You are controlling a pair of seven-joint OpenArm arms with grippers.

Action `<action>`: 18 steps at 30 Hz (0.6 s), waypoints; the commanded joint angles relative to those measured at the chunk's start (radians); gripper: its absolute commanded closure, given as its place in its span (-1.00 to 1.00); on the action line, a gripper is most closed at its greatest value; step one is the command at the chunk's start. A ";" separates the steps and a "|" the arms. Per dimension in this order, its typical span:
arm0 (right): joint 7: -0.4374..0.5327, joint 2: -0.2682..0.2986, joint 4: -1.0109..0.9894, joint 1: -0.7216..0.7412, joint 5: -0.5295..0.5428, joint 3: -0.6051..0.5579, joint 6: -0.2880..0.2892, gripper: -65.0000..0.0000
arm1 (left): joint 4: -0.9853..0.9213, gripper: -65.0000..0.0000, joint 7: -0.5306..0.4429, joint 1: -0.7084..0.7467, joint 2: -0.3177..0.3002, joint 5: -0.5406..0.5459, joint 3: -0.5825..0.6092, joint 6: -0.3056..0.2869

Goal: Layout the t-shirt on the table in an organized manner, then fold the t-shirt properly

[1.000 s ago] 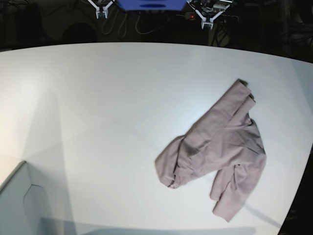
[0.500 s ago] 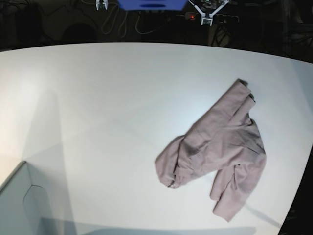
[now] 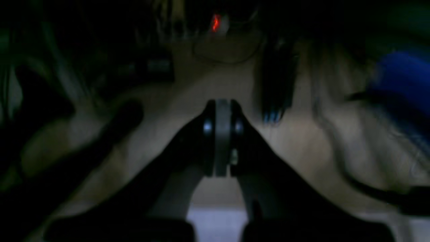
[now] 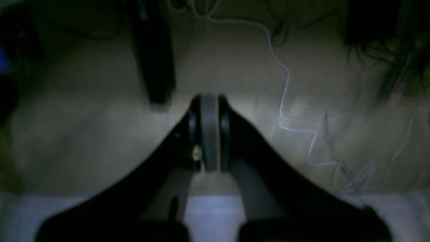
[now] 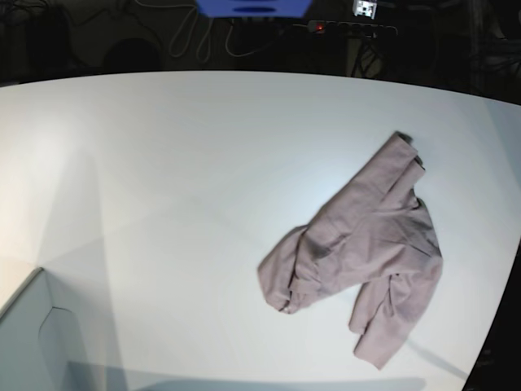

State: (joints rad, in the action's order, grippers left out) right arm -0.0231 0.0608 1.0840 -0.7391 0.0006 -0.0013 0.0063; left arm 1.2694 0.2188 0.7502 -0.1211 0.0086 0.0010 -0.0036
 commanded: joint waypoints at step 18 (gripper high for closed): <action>-0.211 0.072 0.925 -0.264 0.000 -0.006 0.013 1.00 | 0.642 0.22 0.000 0.039 0.004 0.190 -0.135 0.006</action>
State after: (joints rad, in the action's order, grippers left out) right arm -0.2520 0.1303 1.9957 -0.9874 0.0036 -0.0090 0.0151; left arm 1.8999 0.2260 0.7712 -0.1158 0.1947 -0.1329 -0.0032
